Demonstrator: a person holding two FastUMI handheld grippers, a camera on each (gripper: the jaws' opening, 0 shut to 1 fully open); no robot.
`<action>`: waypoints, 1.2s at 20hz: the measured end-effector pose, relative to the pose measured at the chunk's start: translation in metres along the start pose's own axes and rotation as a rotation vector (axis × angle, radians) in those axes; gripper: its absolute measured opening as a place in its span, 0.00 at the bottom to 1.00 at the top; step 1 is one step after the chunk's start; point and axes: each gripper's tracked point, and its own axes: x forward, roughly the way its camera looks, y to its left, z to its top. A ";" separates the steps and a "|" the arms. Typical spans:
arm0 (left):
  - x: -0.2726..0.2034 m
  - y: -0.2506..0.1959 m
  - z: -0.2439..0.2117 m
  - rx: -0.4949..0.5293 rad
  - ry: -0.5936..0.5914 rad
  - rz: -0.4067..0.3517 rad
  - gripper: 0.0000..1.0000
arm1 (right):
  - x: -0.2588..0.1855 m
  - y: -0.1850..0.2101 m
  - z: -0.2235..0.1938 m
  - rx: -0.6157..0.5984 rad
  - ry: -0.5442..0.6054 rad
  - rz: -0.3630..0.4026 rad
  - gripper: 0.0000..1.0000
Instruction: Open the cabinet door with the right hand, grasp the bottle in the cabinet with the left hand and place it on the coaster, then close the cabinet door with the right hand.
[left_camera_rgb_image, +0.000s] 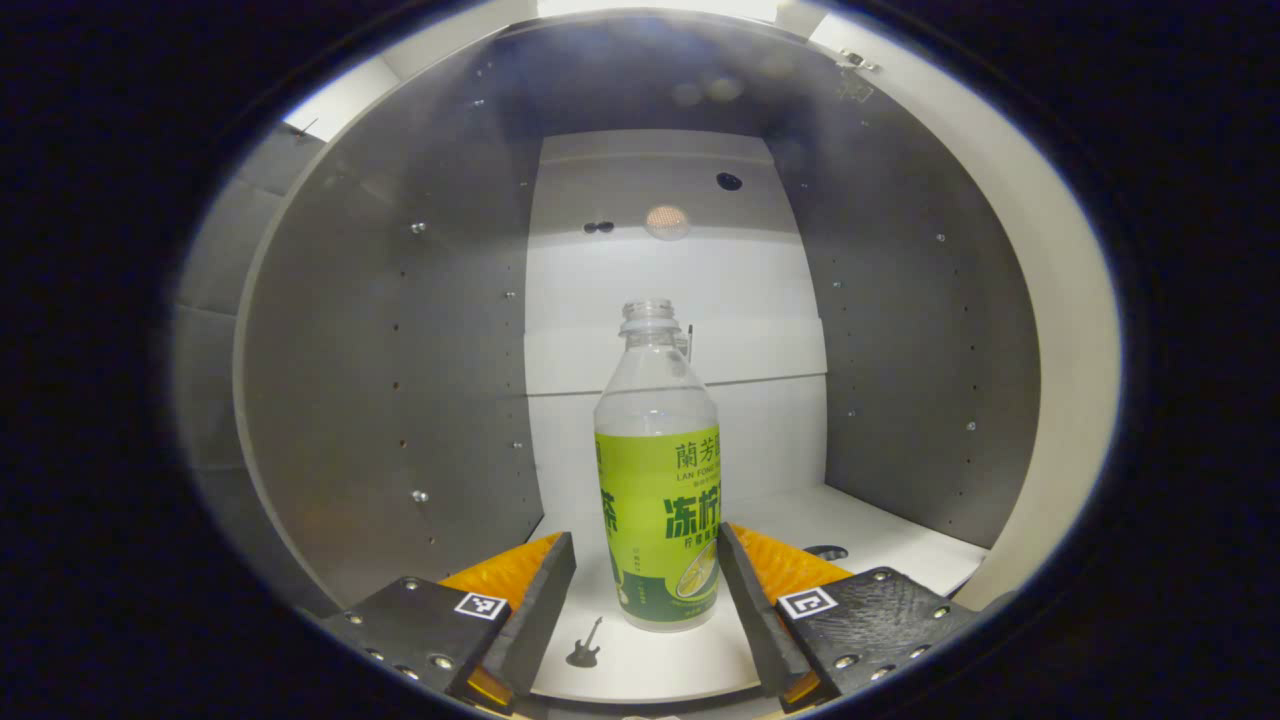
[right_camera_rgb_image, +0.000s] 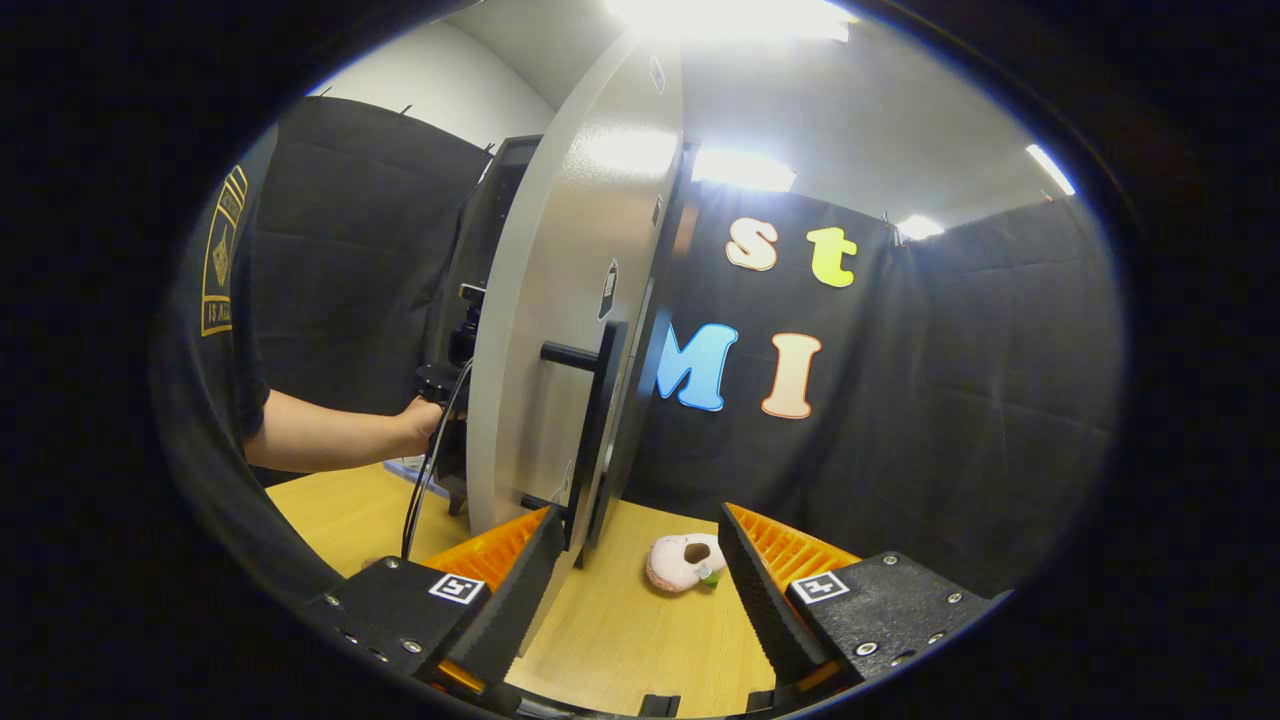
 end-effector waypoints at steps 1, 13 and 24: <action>0.003 -0.001 -0.001 0.008 0.005 -0.004 0.82 | 0.000 0.001 -0.004 0.037 0.000 0.027 0.95; 0.025 -0.014 -0.006 0.029 0.035 -0.035 0.76 | -0.001 -0.073 -0.029 0.312 -0.010 -0.120 0.92; -0.033 0.001 0.036 0.044 -0.044 -0.034 0.68 | 0.011 -0.149 -0.052 0.255 0.001 -0.417 0.91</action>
